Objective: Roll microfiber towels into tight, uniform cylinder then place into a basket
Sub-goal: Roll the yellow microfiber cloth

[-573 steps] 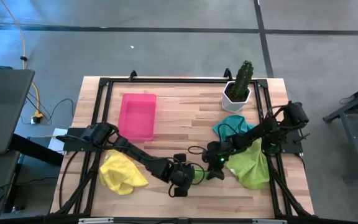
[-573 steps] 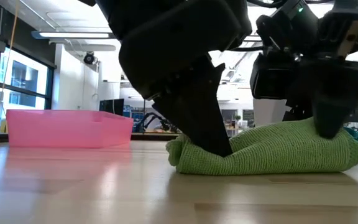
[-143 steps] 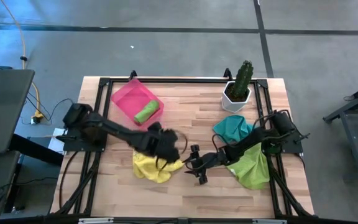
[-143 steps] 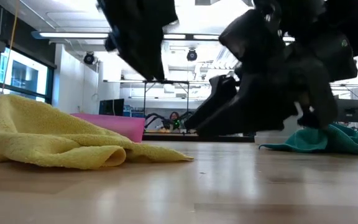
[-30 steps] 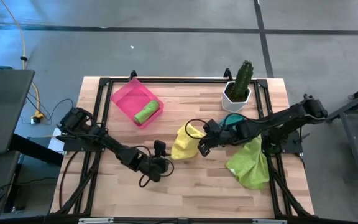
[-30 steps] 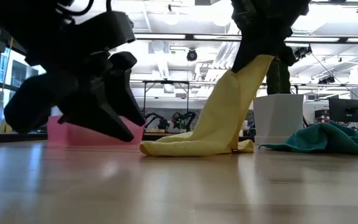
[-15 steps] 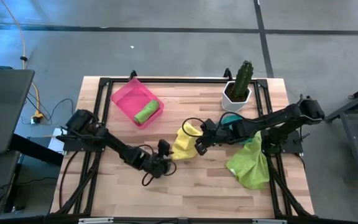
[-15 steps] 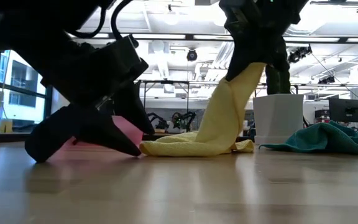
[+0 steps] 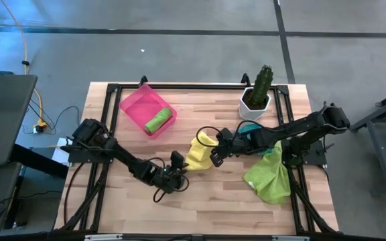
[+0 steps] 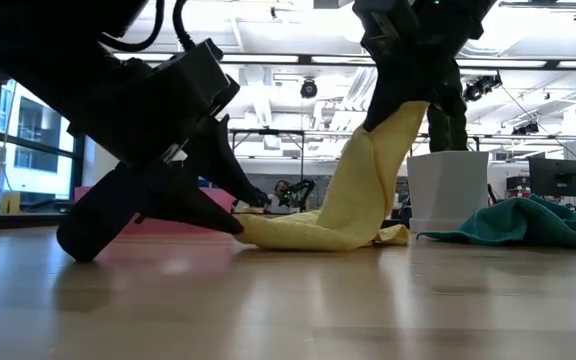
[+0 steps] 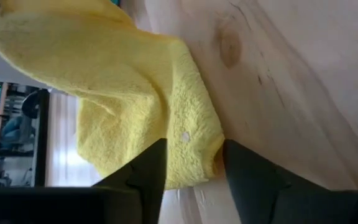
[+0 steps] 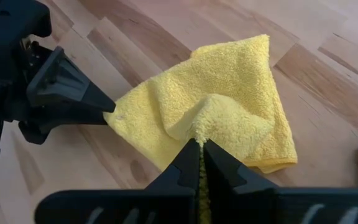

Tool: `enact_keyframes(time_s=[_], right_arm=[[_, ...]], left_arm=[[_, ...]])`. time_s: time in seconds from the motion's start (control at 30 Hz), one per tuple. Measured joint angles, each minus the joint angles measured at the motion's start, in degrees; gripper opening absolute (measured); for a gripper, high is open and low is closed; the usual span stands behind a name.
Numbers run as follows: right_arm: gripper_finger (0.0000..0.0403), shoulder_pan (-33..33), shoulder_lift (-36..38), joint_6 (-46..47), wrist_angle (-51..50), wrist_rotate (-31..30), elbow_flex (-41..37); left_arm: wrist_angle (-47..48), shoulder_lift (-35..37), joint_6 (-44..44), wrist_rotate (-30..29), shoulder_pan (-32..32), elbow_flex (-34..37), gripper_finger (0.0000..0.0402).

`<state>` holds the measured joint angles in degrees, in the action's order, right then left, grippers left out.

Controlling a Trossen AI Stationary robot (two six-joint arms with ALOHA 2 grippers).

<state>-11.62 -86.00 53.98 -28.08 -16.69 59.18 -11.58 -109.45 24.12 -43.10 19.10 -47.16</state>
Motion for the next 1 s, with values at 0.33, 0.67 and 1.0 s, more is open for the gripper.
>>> enact_keyframes(time_s=[0.33, 0.67, 1.0], right_arm=[[0.0000, 0.00, 0.00, -0.07, 0.02, -0.01, 0.00], [0.0000, 0.02, 0.41, -6.50, 0.84, 4.84, 0.00], [0.0000, 0.00, 1.41, -15.64, -0.21, 7.91, 0.00]], left_arm=[[-4.13, -0.03, 0.31, -2.70, 0.05, 0.24, 0.0011], [-4.28, 6.85, -19.75, -5.76, 2.96, -2.10, 0.0003], [5.33, 18.51, -54.97, 7.37, 5.56, -3.21, 0.0001]])
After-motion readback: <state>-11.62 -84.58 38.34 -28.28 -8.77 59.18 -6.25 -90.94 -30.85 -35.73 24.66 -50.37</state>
